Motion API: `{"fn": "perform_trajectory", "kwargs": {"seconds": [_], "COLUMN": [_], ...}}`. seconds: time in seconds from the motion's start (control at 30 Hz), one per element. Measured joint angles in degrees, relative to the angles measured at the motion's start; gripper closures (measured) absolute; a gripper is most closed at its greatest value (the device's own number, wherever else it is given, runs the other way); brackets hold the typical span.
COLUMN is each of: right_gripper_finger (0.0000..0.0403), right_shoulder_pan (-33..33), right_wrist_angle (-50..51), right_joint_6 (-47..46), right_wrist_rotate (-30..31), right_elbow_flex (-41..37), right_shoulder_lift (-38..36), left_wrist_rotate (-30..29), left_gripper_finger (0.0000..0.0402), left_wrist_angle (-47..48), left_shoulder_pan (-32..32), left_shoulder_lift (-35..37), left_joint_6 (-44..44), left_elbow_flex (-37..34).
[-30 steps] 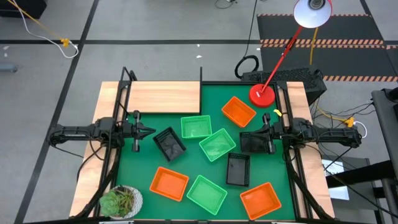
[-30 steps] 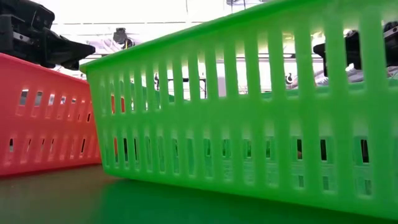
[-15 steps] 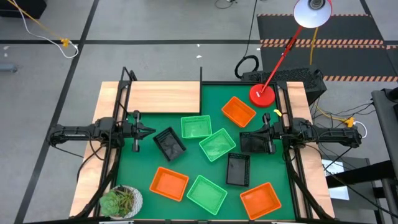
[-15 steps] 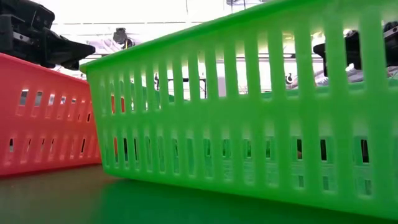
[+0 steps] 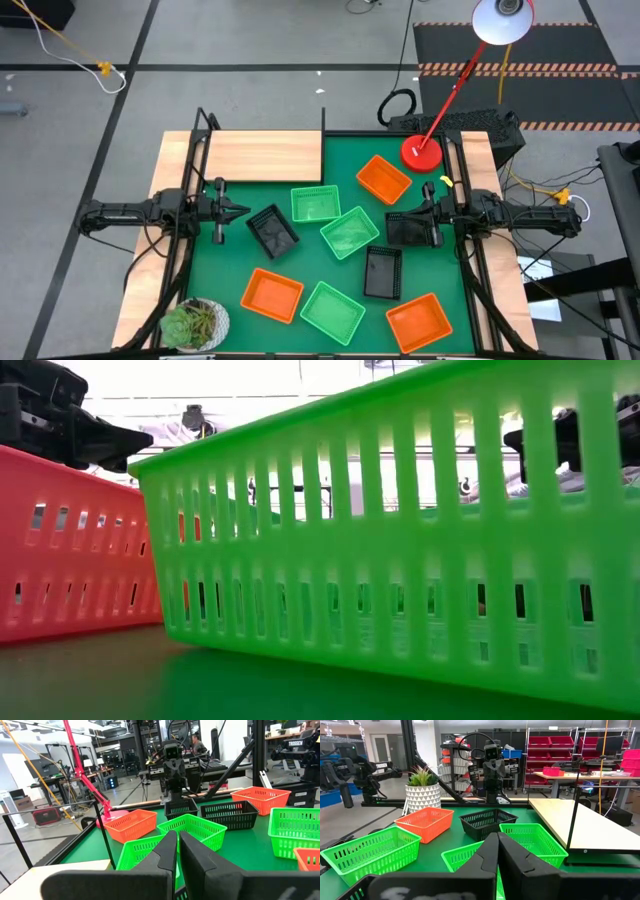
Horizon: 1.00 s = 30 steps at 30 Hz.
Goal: Stack baskets on shelf by color
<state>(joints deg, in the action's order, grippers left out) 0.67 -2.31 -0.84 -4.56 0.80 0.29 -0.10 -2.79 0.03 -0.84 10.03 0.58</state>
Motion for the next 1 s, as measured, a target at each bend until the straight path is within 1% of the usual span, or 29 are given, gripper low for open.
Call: {"fn": "perform_trajectory", "kwargs": {"seconds": [0.57,0.67,0.73,0.8,0.9,1.0], "right_gripper_finger": [0.0403,0.0403,0.0403,0.0403,0.0403,0.0403], "right_shoulder_pan": [-0.01,0.0,0.0,-0.02,-0.02,-0.02], "right_wrist_angle": [-0.99,-5.27,-6.2,-4.53,-5.92,-4.82], "right_joint_6": [0.04,0.47,0.32,0.24,-0.04,-0.7], "right_wrist_rotate": [0.01,1.63,2.51,2.86,2.95,2.96], "right_elbow_flex": [0.02,0.46,2.01,3.77,9.01,15.14], "right_shoulder_lift": [0.0,0.12,0.45,1.47,3.66,7.21], "left_wrist_rotate": [-0.02,-0.01,-0.02,-0.01,0.0,0.01], "left_gripper_finger": [0.0378,0.0378,0.0378,0.0378,0.0378,0.0378], "left_wrist_angle": [0.0,-0.01,0.0,-0.01,-0.12,-0.3], "left_shoulder_pan": [-0.02,-0.01,-0.01,-0.02,-0.02,-0.02], "left_shoulder_lift": [0.0,0.0,-0.01,0.0,-0.02,-0.02], "left_joint_6": [0.02,0.02,0.02,0.02,0.02,0.02], "left_elbow_flex": [0.0,0.0,0.02,0.02,0.0,0.02]}}
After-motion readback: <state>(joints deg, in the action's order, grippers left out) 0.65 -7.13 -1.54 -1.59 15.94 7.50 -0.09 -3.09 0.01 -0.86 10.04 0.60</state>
